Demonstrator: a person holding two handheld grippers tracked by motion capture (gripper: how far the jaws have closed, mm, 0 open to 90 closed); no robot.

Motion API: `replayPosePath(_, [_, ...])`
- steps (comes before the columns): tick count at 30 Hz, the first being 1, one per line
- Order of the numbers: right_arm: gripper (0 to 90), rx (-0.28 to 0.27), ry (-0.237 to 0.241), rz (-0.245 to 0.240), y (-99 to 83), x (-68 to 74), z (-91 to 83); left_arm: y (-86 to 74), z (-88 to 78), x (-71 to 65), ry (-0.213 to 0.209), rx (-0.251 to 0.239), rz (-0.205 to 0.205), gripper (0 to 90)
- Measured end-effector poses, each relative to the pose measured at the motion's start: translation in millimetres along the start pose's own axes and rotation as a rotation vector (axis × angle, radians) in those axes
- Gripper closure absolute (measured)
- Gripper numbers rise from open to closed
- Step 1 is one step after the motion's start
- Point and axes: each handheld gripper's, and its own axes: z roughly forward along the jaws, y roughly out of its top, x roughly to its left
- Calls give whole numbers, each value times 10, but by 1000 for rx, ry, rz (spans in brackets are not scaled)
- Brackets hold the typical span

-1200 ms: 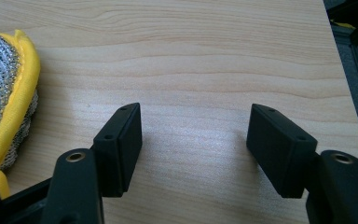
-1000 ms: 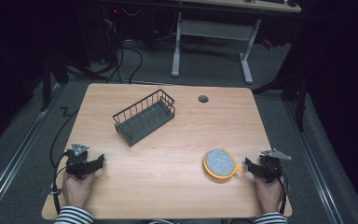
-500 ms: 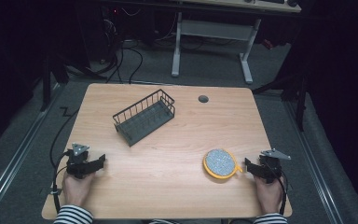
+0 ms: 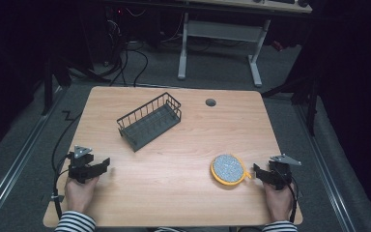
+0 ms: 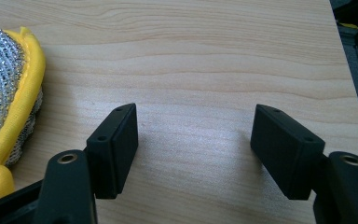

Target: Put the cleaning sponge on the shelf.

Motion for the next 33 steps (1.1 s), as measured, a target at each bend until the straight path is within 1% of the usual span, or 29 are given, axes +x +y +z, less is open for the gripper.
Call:
replayPosePath(3, [322,-2,0,2,-1,-2,0,80,-30,-53,-25,3,13,315])
replayPosePath(6, [322,-1,-1,5,-2,-3,-3,175,-47,-113,-35,15,33,302])
replayPosePath(12, [319,1,-3,6,-4,1,-5,357,-103,-176,-67,4,26,281])
replayPosePath(14, [319,-1,-3,6,-6,1,-4,381,-110,-183,-69,3,26,278])
replayPosePath(16, [319,-1,-4,6,-6,2,-5,452,-130,-201,-77,-3,20,273])
replayPosePath(17, [318,-1,-3,6,-6,2,-5,511,-138,-215,-77,-6,16,272])
replayPosePath(19, [316,0,-3,6,-6,3,-6,579,-154,-235,-78,-24,14,275])
replayPosePath(21, [314,0,-2,4,-6,4,-5,659,-156,-256,-80,-26,15,277])
replayPosePath(24, [313,0,-2,3,-6,2,-5,779,-142,-287,-79,-13,22,274])
replayPosePath(29, [307,-1,0,-3,-5,0,-3,955,-116,-336,-92,-7,19,275])
replayPosePath(31, [307,-1,0,-4,-5,0,-3,1008,-96,-355,-85,-1,26,274])
replayPosePath(33, [307,-1,1,-4,-5,1,-3,1063,-68,-359,-81,5,22,275])
